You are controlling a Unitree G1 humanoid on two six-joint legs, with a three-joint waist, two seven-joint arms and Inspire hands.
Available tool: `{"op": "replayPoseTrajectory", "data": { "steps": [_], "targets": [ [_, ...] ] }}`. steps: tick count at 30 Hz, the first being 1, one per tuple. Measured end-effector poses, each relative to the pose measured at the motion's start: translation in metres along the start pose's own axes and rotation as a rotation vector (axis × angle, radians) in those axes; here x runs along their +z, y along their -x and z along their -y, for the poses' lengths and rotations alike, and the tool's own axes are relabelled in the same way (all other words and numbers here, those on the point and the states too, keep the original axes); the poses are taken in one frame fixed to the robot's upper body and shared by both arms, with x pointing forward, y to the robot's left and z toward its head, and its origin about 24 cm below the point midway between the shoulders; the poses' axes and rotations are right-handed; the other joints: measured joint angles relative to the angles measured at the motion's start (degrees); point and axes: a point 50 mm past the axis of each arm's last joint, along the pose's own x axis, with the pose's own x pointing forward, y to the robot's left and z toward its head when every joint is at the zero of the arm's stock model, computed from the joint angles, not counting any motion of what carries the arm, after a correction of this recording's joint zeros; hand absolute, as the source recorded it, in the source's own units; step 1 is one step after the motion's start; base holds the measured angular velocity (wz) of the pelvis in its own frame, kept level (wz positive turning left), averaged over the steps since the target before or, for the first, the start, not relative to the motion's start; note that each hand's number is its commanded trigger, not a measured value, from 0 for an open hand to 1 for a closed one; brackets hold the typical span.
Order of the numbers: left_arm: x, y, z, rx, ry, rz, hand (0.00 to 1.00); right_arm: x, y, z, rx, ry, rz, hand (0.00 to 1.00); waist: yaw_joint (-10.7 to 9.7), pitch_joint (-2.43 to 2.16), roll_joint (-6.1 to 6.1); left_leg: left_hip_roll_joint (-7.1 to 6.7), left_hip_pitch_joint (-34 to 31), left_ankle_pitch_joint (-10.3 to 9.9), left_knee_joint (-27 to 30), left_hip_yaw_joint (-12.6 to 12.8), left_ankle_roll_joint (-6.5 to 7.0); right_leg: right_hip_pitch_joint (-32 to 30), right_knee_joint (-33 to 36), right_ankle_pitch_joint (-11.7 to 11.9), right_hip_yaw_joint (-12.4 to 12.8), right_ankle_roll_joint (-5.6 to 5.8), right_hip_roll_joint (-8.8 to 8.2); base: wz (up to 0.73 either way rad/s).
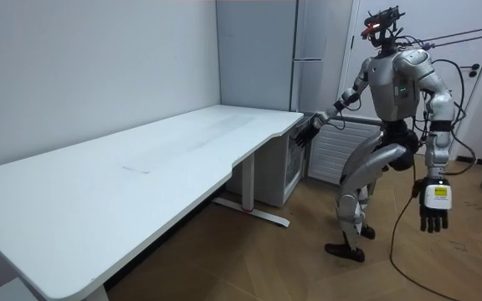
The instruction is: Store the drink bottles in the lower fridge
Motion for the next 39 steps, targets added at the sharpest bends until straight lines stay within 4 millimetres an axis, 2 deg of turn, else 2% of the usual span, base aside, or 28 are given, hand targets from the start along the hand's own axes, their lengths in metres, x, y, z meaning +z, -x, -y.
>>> {"op": "replayPoseTrajectory", "data": {
  "steps": [2,3,5,6,7,8,10,12,13,15,16,19,23,25,30,32,39],
  "targets": [
    [0.005,-0.001,0.003,-0.016,-0.012,0.012,0.0,-0.012,0.001,0.007,0.033,0.062,-0.03,0.0,-1.03,-0.01,-0.18,0.11,2.2,-0.04,-1.72,0.52,0.56,2.13,-2.33,0.52,0.48,1.01,0.55,-0.06],
    [0.009,-0.002,0.004,-0.022,-0.01,0.021,0.0,-0.022,0.003,0.015,0.049,0.1,-0.058,0.0,-1.05,-0.05,-0.23,1.0,3.67,-0.21,-2.82,1.41,0.94,3.69,-4.37,1.13,0.85,1.53,1.4,-0.23],
    [0.014,-0.004,0.002,-0.017,-0.008,0.022,0.0,-0.046,0.008,0.028,0.061,0.165,-0.124,0.0,-1.3,-0.18,-0.32,1.75,6.22,-0.37,-4.61,1.58,1.22,6.65,-7.94,2.25,0.65,1.94,2.6,-0.18],
    [0.015,-0.006,0.003,-0.014,-0.006,0.011,0.0,-0.064,0.013,0.037,0.065,0.202,-0.18,0.0,-1.78,-0.21,-0.34,1.87,8.22,-0.38,-5.96,1.65,1.27,8.87,-10.23,2.84,0.65,2.39,3.13,-0.11],
    [0.014,-0.007,0.006,-0.016,0.001,-0.001,0.0,-0.08,0.019,0.047,0.061,0.231,-0.238,0.0,-2.34,-0.41,0.01,2.36,10.18,-0.58,-6.92,2.22,1.62,11.08,-12.49,3.47,0.84,2.92,3.86,-0.13],
    [0.013,-0.007,0.007,-0.019,0.003,-0.006,0.0,-0.088,0.022,0.053,0.056,0.24,-0.263,0.0,-2.6,-0.54,0.12,2.72,11.0,-0.66,-7.23,2.74,1.74,11.93,-13.4,3.9,0.99,2.99,4.11,-0.23],
    [0.008,-0.007,0.014,-0.029,0.012,-0.024,0.0,-0.113,0.035,0.071,0.053,0.296,-0.348,0.0,-4.0,-1.18,0.61,3.09,14.42,-0.62,-10.14,4.25,2.13,15.16,-17.19,5.05,1.81,3.91,4.71,-0.21],
    [0.007,-0.007,0.019,-0.036,0.033,-0.027,0.0,-0.127,0.045,0.083,0.059,0.35,-0.403,0.0,-4.77,-1.49,0.88,3.32,17.58,-0.23,-13.03,5.64,2.75,17.52,-20.35,6.45,2.46,4.32,5.08,-0.28],
    [0.006,-0.007,0.022,-0.037,0.044,-0.03,0.0,-0.137,0.051,0.09,0.051,0.373,-0.438,0.0,-5.48,-1.86,1.21,3.66,19.81,-0.06,-14.88,6.51,2.99,19.61,-23.03,7.5,2.96,4.64,5.6,-0.36],
    [0.004,-0.006,0.026,-0.035,0.071,-0.036,0.0,-0.153,0.062,0.1,0.045,0.402,-0.491,0.0,-6.1,-2.19,1.68,3.85,23.36,0.05,-17.27,7.45,3.13,23.01,-26.38,8.56,3.35,5.0,5.98,-0.26],
    [0.005,-0.007,0.027,-0.033,0.083,-0.031,0.0,-0.162,0.068,0.103,0.053,0.44,-0.524,0.0,-6.79,-2.34,1.68,3.8,25.51,0.1,-19.0,8.02,3.22,24.67,-28.04,8.96,4.5,5.45,6.51,-0.23],
    [0.007,-0.007,0.03,-0.031,0.079,-0.017,0.0,-0.178,0.077,0.102,0.105,0.591,-0.583,0.0,-7.44,-2.48,1.41,3.72,30.93,0.63,-23.12,10.61,3.54,28.53,-31.39,10.22,6.45,5.99,6.7,-0.36],
    [0.008,-0.007,0.035,-0.032,0.096,-0.003,0.0,-0.193,0.087,0.103,0.153,0.719,-0.632,0.0,-8.49,-2.57,1.28,3.56,37.05,0.77,-27.06,12.06,3.64,34.1,-36.5,11.73,7.54,6.74,7.26,-0.2],
    [0.009,-0.007,0.039,-0.024,0.127,-0.001,0.0,-0.2,0.091,0.102,0.17,0.761,-0.651,0.0,-9.33,-2.41,0.63,3.36,39.61,0.81,-28.79,12.59,3.69,36.38,-37.88,12.12,8.03,7.01,7.26,-0.14],
    [0.009,-0.006,0.043,-0.013,0.124,0.008,0.0,-0.21,0.101,0.107,0.152,0.755,-0.668,0.0,-11.58,-2.66,-0.24,2.87,43.87,0.85,-31.03,12.21,3.69,41.22,-40.95,12.95,7.62,7.47,7.45,0.04],
    [0.009,-0.006,0.044,-0.008,0.1,0.008,0.0,-0.212,0.104,0.11,0.14,0.749,-0.674,0.0,-12.01,-2.47,0.16,2.83,45.23,0.85,-31.65,12.74,3.7,42.55,-42.01,13.3,8.06,7.59,7.51,-0.14],
    [0.008,-0.006,0.047,-0.009,0.063,0.009,0.0,-0.217,0.111,0.116,0.085,0.711,-0.674,0.0,-12.81,-2.39,0.65,2.82,48.94,0.98,-34.09,15.16,3.92,44.2,-42.78,13.78,10.88,7.88,7.52,-0.2]
  ]
}}
